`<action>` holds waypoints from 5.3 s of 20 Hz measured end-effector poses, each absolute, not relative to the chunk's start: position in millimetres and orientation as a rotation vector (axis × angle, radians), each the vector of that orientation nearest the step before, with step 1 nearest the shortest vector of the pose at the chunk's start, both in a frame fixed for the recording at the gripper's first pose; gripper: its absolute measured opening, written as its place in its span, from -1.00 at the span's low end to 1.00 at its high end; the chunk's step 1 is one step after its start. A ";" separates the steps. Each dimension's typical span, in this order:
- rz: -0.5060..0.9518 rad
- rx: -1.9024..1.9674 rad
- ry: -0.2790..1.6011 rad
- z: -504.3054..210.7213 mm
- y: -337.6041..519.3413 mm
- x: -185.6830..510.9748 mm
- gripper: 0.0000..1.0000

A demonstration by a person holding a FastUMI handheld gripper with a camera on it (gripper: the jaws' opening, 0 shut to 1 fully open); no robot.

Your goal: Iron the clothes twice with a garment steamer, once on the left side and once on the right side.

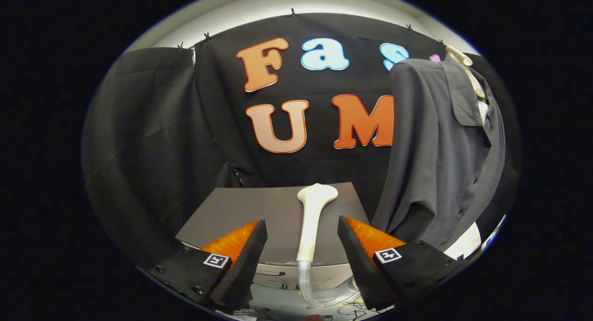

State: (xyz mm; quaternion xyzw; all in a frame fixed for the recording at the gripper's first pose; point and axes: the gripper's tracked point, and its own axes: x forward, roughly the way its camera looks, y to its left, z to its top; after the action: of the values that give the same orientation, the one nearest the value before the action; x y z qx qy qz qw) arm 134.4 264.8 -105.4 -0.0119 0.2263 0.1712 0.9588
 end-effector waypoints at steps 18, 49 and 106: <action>0.157 -0.149 0.906 -261.3 279.1 279.8 0.93; 0.325 -0.084 0.575 -178.3 290.0 226.6 -0.26; 0.377 -0.070 0.438 -285.9 -58.5 182.2 -0.27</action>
State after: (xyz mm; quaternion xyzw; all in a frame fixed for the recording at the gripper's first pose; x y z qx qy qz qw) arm 182.2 -58.5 -285.9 -0.0344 0.2160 0.1861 0.9579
